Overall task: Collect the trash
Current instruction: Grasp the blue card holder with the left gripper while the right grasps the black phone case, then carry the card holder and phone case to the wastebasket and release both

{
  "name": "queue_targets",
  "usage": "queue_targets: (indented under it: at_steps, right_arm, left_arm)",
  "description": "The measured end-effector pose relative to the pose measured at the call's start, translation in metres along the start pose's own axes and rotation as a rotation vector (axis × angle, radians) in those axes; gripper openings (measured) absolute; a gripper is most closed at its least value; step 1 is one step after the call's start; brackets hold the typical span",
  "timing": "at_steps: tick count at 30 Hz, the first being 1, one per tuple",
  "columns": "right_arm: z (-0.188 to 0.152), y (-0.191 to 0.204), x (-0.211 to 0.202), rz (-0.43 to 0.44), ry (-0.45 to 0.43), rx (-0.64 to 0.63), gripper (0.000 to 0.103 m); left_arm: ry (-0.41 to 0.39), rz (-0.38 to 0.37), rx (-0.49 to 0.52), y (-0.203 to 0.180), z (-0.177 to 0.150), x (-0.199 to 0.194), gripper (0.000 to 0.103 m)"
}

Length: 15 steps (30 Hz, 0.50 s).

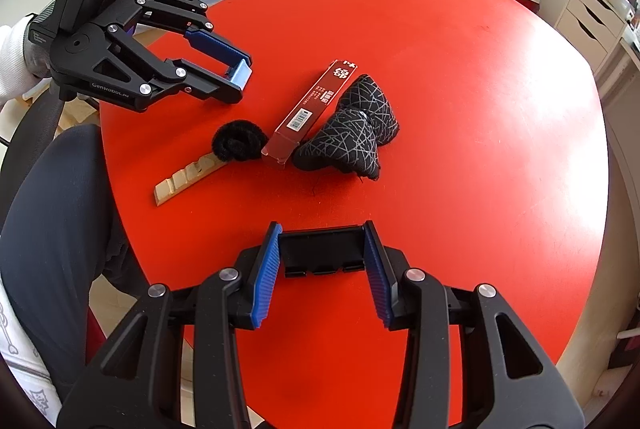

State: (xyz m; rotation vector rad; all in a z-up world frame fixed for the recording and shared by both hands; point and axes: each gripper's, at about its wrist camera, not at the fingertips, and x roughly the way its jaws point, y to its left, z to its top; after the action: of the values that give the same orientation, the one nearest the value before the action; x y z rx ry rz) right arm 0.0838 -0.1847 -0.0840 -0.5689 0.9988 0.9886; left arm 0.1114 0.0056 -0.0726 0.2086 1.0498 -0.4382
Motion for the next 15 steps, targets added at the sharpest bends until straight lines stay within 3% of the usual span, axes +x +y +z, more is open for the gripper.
queue_targets:
  at_steps: [15]
  right_arm:
    - [-0.011,0.023,-0.072,-0.082,-0.124,0.109,0.041]
  left_arm:
    - [-0.094,0.023,-0.111,-0.039,-0.011,-0.059,0.032]
